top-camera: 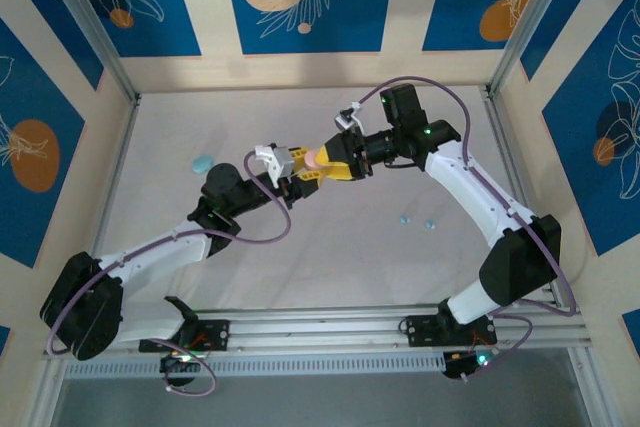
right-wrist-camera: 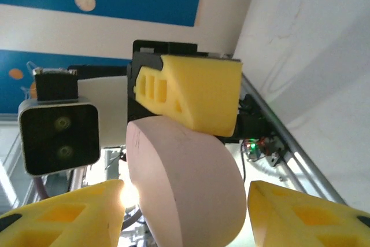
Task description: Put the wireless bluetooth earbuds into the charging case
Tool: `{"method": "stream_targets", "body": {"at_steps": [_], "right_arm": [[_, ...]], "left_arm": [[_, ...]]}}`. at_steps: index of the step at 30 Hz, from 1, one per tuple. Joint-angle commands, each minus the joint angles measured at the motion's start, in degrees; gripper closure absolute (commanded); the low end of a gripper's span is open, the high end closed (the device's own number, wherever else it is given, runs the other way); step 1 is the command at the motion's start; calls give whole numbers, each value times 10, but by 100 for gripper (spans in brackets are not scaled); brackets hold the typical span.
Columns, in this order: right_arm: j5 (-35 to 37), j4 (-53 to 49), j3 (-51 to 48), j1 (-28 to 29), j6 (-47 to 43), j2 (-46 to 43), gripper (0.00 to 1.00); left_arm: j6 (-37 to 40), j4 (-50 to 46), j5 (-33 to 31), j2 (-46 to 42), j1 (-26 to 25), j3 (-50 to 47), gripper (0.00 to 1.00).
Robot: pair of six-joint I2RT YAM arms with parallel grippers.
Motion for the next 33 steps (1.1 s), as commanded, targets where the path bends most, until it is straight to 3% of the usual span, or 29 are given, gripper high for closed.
{"method": "stream_targets", "body": {"at_steps": [1, 15, 21, 27, 31, 33], "right_arm": [[-66, 33, -7, -3, 23, -1, 43], [-51, 67, -17, -11, 54, 13, 52], [-50, 91, -23, -11, 66, 7, 72], [-19, 92, -38, -30, 65, -12, 82], [6, 128, -69, -54, 88, -28, 83], [25, 139, -87, -68, 91, -33, 83]], "left_arm": [[-12, 36, 12, 3, -6, 23, 61], [-14, 20, 49, 12, -7, 40, 61], [-10, 5, 45, 13, -7, 42, 58], [12, -40, 14, 2, -7, 40, 42], [33, -85, 5, -7, -6, 42, 24], [34, -96, -9, -12, -7, 37, 20]]}}
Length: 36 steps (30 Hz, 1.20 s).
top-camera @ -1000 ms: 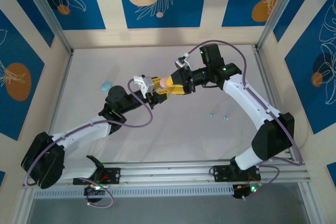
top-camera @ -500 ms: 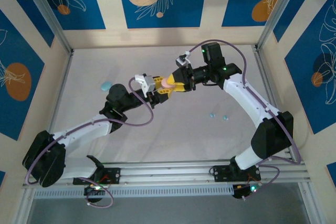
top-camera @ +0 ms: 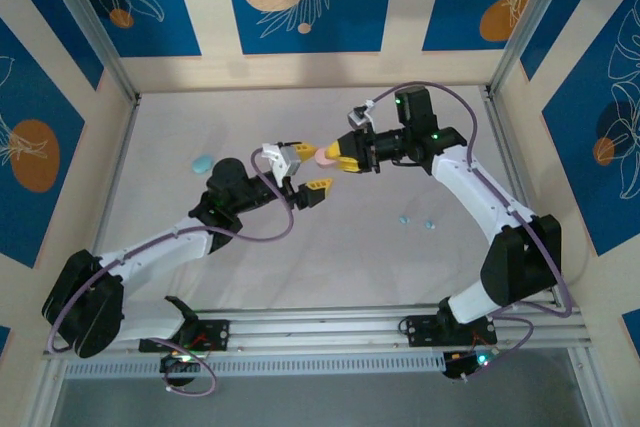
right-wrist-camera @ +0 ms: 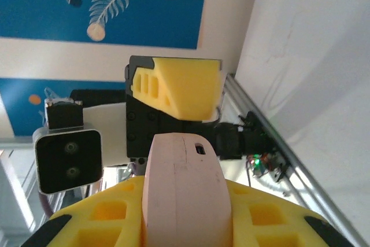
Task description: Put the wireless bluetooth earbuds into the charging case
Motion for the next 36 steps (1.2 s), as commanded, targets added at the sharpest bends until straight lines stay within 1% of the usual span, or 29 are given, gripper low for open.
{"method": "stream_targets", "body": {"at_steps": [1, 3, 6, 8, 10, 13, 15, 16, 19, 23, 28, 32, 36], "right_arm": [[41, 23, -27, -23, 9, -24, 83], [81, 19, -51, -42, -4, -19, 83], [152, 4, -89, -77, -13, 10, 83], [174, 15, -113, -95, -15, 39, 83], [185, 32, -126, -110, -23, 74, 82], [204, 24, -108, -126, -54, 129, 82], [220, 19, -88, -130, -73, 161, 82], [242, 10, -76, -130, -80, 175, 82], [274, 16, -52, -124, -93, 208, 82], [282, 13, -9, -126, -94, 266, 81], [280, 14, 36, -126, -89, 327, 80], [268, 8, 63, -126, -97, 357, 78], [269, -23, 82, -126, -118, 371, 75]], "left_arm": [[12, -25, -25, -25, -5, 10, 19], [10, -26, -44, -37, -5, -1, 18], [12, -48, -76, -63, -4, -10, 18], [11, -80, -102, -80, -4, -8, 18], [3, -143, -136, -98, -4, 7, 17], [-10, -249, -170, -112, -3, 46, 17], [-22, -303, -186, -113, -2, 67, 17], [-29, -323, -193, -113, -1, 76, 17], [-53, -353, -203, -111, 2, 86, 18], [-64, -358, -203, -111, 4, 84, 19], [-53, -385, -212, -113, 4, 91, 19], [-47, -401, -228, -117, 5, 95, 19], [-48, -406, -243, -117, 6, 95, 19]]}}
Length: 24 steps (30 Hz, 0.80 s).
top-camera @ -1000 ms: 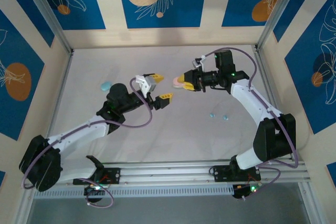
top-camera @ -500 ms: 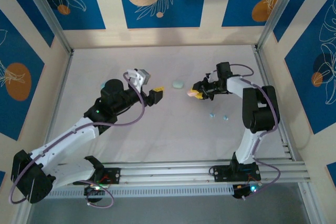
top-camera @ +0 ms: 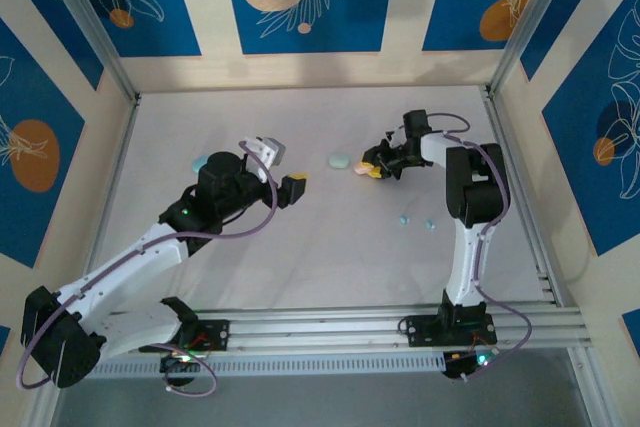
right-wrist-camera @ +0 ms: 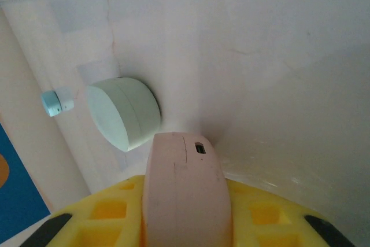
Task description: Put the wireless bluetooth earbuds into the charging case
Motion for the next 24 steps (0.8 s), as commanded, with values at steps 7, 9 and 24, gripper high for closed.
{"method": "stream_targets", "body": {"at_steps": [7, 9, 24], "right_arm": [[41, -87, 15, 0, -58, -4, 60], [56, -100, 12, -1, -65, -11, 56], [134, -164, -24, 1, -107, -149, 40]], "left_arm": [[-35, -80, -65, 26, 16, 55, 20], [-46, -98, -68, 40, 23, 67, 20], [-134, -181, -66, 130, 97, 122, 17]]}}
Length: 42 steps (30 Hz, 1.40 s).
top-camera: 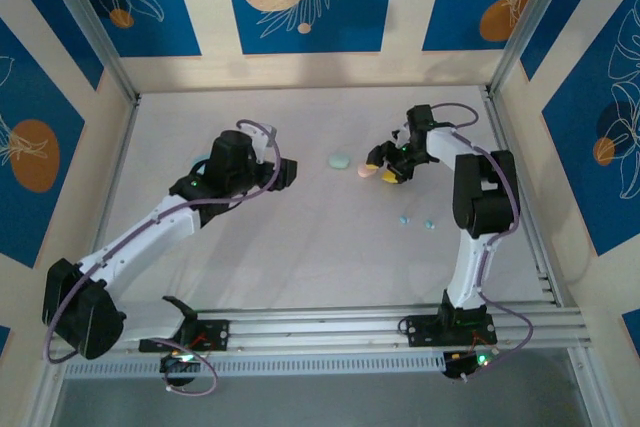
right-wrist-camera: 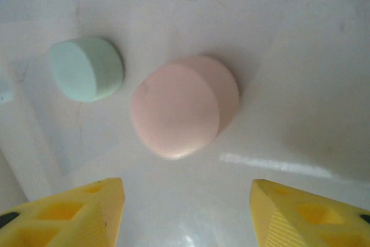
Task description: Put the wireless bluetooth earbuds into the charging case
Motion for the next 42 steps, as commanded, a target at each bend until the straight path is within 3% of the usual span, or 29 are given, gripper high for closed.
{"method": "stream_targets", "body": {"at_steps": [1, 8, 17, 25, 42], "right_arm": [[16, -29, -20, 3, -17, -77, 40], [19, -50, -54, 30, -21, -177, 40], [20, -83, -74, 63, -16, -247, 40], [22, -104, -75, 67, -11, -270, 40], [17, -119, -80, 67, -6, -271, 40]], "left_arm": [[-40, -61, -27, 27, 36, 29, 17], [-66, -149, -92, 103, 141, 58, 12], [-133, -191, -80, 233, 266, 125, 11], [-183, -248, -89, 362, 289, 237, 10], [-225, -297, -129, 487, 303, 360, 15]]}}
